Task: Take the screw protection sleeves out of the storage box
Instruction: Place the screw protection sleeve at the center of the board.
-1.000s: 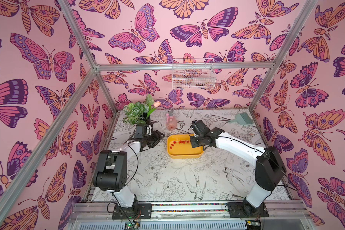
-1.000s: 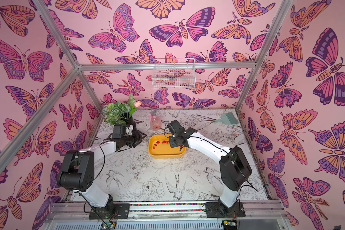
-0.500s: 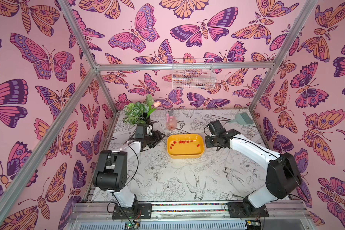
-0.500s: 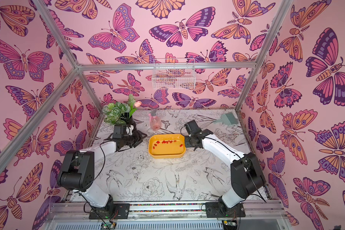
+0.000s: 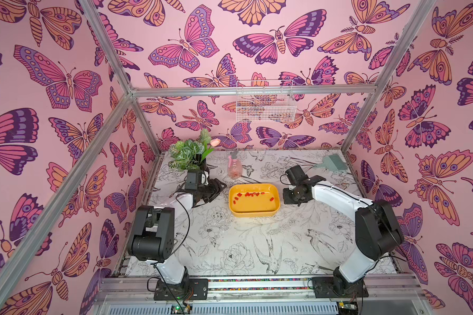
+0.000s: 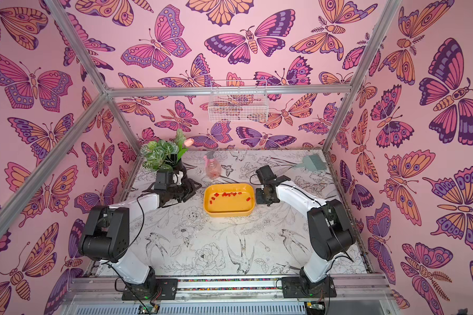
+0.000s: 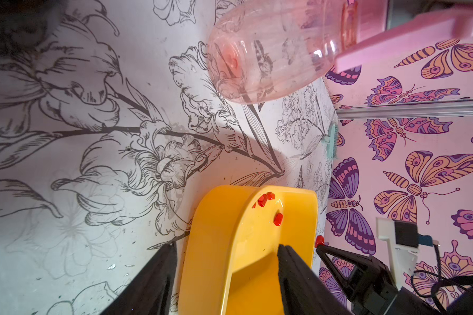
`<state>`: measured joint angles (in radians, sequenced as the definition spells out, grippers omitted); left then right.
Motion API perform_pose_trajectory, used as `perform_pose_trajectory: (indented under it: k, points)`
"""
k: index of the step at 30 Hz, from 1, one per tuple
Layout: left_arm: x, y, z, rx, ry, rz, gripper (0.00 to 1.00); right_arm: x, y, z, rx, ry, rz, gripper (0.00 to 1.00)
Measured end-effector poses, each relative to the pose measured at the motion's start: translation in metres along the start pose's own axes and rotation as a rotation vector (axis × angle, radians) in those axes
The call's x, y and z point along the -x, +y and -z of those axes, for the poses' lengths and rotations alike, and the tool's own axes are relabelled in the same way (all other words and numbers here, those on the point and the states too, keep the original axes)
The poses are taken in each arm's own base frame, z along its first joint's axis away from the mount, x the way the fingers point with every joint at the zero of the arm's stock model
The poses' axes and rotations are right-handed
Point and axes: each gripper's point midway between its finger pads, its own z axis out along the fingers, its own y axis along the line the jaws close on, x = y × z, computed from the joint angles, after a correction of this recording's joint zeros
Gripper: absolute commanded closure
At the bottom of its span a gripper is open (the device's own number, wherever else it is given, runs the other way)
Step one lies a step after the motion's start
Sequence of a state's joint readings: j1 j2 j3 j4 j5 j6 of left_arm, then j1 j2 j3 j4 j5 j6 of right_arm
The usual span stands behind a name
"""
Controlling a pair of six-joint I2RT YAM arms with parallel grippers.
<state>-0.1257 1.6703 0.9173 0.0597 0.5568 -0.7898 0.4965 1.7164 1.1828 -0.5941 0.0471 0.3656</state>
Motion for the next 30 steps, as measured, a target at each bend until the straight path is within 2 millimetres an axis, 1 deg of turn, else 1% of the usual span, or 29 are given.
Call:
perform_pose_trajectory:
  k: [4, 13, 18, 22, 26, 30]
  points:
    - [0.000, 0.000, 0.000, 0.000, 0.000, 0.000, 0.36, -0.008, -0.003, -0.013, -0.001, 0.059, -0.009, 1.00]
    - [-0.008, -0.005, -0.005, -0.001, 0.016, -0.033, 0.36, -0.005, -0.003, -0.031, 0.020, 0.128, -0.036, 1.00]
    - [-0.009, -0.006, -0.005, -0.002, 0.018, -0.041, 0.35, -0.009, -0.001, -0.043, 0.022, 0.174, -0.038, 1.00]
    - [-0.009, -0.006, -0.005, -0.002, 0.018, -0.041, 0.36, -0.014, -0.002, -0.048, 0.018, 0.203, -0.040, 1.00]
    - [-0.009, -0.006, -0.005, -0.002, 0.018, -0.041, 0.36, -0.014, -0.003, -0.047, 0.015, 0.208, -0.045, 0.99]
    - [-0.009, -0.006, -0.005, -0.002, 0.019, -0.041, 0.36, -0.016, -0.005, -0.047, 0.012, 0.216, -0.046, 0.95]
